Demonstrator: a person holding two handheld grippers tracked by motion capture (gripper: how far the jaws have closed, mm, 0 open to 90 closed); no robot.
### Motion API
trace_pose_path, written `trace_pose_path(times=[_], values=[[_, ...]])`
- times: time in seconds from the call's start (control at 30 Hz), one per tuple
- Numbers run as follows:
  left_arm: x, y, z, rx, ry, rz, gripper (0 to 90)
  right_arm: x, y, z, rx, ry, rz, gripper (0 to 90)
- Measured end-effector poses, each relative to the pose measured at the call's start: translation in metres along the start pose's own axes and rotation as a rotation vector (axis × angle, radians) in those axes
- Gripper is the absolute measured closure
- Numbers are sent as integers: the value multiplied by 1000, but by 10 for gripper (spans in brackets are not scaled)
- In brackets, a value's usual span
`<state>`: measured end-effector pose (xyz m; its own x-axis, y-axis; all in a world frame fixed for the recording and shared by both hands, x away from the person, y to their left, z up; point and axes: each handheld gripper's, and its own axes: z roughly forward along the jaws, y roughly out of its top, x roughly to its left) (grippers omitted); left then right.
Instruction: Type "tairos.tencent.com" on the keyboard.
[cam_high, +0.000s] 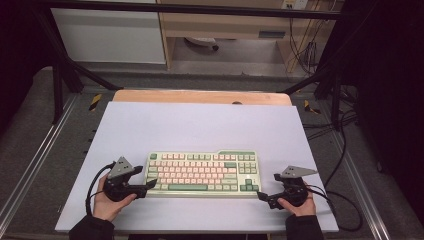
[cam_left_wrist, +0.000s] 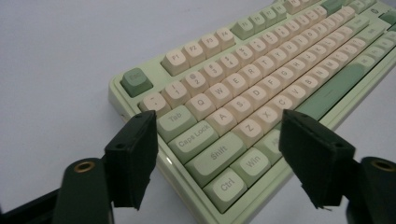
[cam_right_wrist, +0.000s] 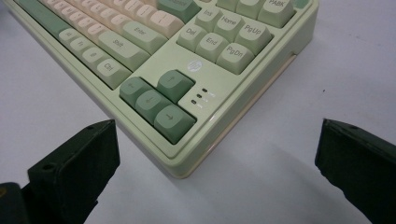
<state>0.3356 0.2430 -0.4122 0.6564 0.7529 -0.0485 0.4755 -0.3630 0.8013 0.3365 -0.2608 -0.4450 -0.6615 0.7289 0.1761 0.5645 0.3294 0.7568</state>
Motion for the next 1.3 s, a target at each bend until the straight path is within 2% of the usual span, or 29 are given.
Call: trace_pose_path(times=[0.23,0.3,0.4,0.53,0.8,1.0,1.3], values=[[-1,8,1,-3,2,-21,452,0,0,0,-1,0,-1,4],[-2,10,2,-3,0,-24,531,0,0,0,2,0,-3,4],[-3,14,4,-3,-3,-29,563,0,0,0,0,1,-1,4],[-8,18,8,-3,-11,-25,654,0,0,0,0,0,-4,4],[-18,26,21,18,-13,-4,754,0,0,0,0,2,-4,4],[-24,32,29,18,-23,-10,830,0,0,0,5,2,-5,4],[-34,42,46,23,-41,-1,894,0,0,0,2,2,-6,4]])
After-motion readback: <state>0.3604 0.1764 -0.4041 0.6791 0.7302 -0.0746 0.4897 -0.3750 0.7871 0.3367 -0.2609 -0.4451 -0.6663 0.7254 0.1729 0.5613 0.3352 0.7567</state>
